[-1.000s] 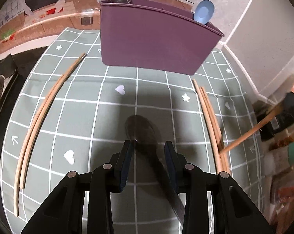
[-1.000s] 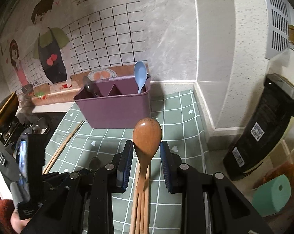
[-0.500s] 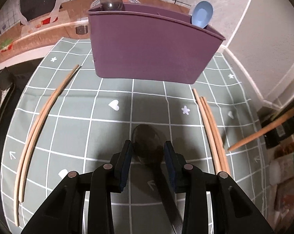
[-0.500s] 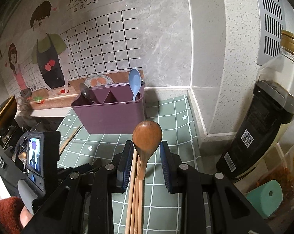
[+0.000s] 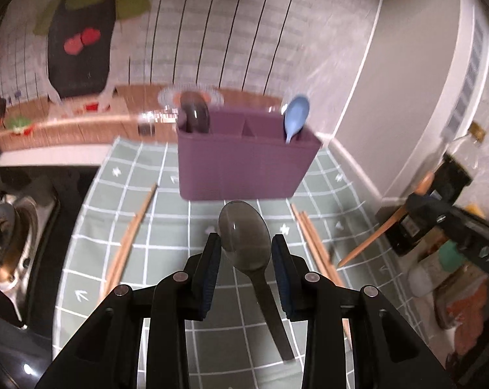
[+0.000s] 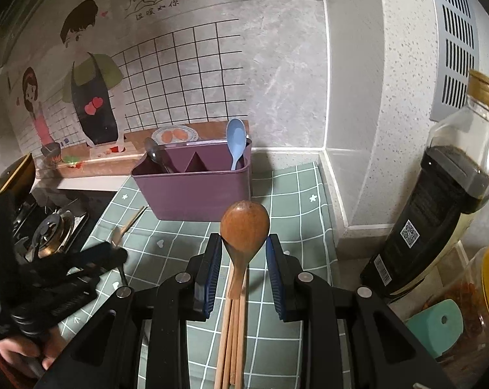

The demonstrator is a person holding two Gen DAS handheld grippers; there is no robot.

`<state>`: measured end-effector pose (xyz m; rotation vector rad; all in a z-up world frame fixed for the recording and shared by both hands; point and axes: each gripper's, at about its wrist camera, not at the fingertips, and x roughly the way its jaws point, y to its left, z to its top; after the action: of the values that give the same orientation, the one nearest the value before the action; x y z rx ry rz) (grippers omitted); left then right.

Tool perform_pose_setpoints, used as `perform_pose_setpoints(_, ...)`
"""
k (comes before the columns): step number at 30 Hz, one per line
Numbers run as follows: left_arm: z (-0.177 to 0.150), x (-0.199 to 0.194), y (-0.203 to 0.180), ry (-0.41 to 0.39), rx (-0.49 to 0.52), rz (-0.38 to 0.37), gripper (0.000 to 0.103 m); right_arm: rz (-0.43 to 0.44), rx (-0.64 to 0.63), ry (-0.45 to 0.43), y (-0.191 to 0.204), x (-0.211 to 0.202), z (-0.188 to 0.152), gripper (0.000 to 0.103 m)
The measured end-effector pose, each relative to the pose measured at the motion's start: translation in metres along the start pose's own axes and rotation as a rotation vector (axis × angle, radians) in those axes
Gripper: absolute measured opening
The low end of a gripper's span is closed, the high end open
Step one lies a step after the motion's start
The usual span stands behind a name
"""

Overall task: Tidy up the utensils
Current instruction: 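Lift the wooden spoon with the right tool while the left tool lifts the metal spoon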

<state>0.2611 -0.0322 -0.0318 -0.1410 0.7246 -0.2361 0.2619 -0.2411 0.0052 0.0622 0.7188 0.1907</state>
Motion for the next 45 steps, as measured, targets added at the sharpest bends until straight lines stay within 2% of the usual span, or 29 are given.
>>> perform_pose_setpoints(1,0.002,-0.003,0.001,-0.007,0.003,-0.001,0.022,0.000,-0.003,0.001,0.001,0.000,0.000,0.026)
perform_pose_setpoints(2,0.005,-0.009,0.001,-0.017,0.013,0.000,0.004,0.000,-0.008,0.003,0.003,0.000,0.001,0.026)
perform_pose_setpoints(7,0.010,-0.022,0.002,-0.037,0.037,0.001,0.004,0.002,-0.025,0.010,0.012,0.000,0.002,0.026)
perform_pose_setpoints(11,0.009,-0.021,0.015,-0.020,-0.006,0.001,0.004,0.003,-0.035,0.010,0.017,0.000,0.003,0.026)
perform_pose_setpoints(16,0.000,0.008,0.036,0.098,-0.105,0.017,0.009,0.014,-0.021,0.016,0.014,0.000,0.001,0.026)
perform_pose_setpoints(18,-0.005,0.026,0.039,0.157,-0.138,0.023,0.015,0.018,-0.015,0.019,0.012,0.002,0.000,0.026)
perform_pose_setpoints(20,-0.009,0.042,0.039,0.199,-0.170,0.025,0.028,0.017,-0.015,0.023,0.011,0.005,0.001,0.026)
perform_pose_setpoints(21,-0.011,0.054,0.040,0.221,-0.197,0.033,0.028,0.016,-0.015,0.024,0.011,0.006,0.000,0.026)
perform_pose_setpoints(25,-0.013,0.086,0.034,0.260,-0.241,0.084,0.029,-0.002,-0.018,0.023,0.008,0.011,0.000,0.026)
perform_pose_setpoints(31,-0.005,0.114,0.020,0.232,-0.196,0.247,0.029,-0.002,-0.006,0.031,0.001,0.018,0.000,0.026)
perform_pose_setpoints(37,-0.002,0.128,0.013,0.226,-0.158,0.316,0.030,-0.015,0.002,0.036,-0.006,0.025,0.001,0.026)
perform_pose_setpoints(41,-0.001,0.130,0.009,0.228,-0.128,0.258,0.036,-0.012,0.004,0.037,-0.008,0.027,0.001,0.026)
perform_pose_setpoints(43,-0.002,0.127,0.013,0.232,-0.121,0.138,0.042,-0.010,0.002,0.037,-0.009,0.028,0.000,0.026)
perform_pose_setpoints(45,-0.003,0.126,0.015,0.244,-0.103,0.061,0.047,-0.011,0.002,0.035,-0.010,0.028,0.000,0.026)
